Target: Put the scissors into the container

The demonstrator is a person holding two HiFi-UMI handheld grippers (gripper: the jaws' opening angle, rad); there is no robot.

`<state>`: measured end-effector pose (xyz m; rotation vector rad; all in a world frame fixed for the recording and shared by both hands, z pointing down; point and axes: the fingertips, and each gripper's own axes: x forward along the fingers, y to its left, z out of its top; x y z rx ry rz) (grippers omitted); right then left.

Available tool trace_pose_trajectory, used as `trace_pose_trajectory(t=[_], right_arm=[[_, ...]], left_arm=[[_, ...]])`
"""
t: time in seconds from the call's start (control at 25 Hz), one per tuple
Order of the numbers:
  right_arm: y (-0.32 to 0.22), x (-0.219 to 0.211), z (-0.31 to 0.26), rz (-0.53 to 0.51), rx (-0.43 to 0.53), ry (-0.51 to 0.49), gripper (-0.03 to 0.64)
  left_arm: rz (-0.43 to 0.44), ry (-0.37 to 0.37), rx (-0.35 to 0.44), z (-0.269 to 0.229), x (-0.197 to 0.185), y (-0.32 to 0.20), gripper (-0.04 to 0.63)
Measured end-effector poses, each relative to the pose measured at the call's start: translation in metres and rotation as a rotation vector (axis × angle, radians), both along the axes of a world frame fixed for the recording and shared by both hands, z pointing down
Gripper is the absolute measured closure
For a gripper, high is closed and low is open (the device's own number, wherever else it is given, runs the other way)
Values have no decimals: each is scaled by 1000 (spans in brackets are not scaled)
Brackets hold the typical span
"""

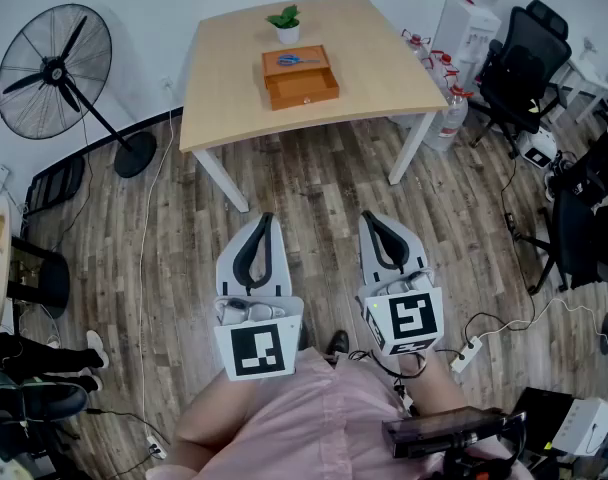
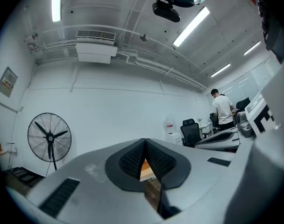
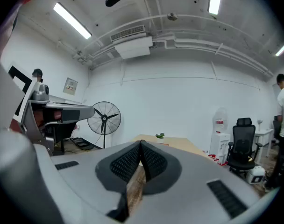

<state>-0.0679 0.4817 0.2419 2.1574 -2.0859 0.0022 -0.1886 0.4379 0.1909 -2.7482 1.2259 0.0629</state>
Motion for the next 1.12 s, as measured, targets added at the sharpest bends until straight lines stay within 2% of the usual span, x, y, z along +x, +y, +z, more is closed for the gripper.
trace_pose_trajectory(t=[0.68, 1.12], right_arm=[[20, 47, 7, -21, 2, -12, 615], [-1, 62, 22, -33, -20, -30, 615]], left_arm=[[-22, -38, -14, 10, 43, 20, 591], [-89, -57, -28, 21, 37, -6, 591]])
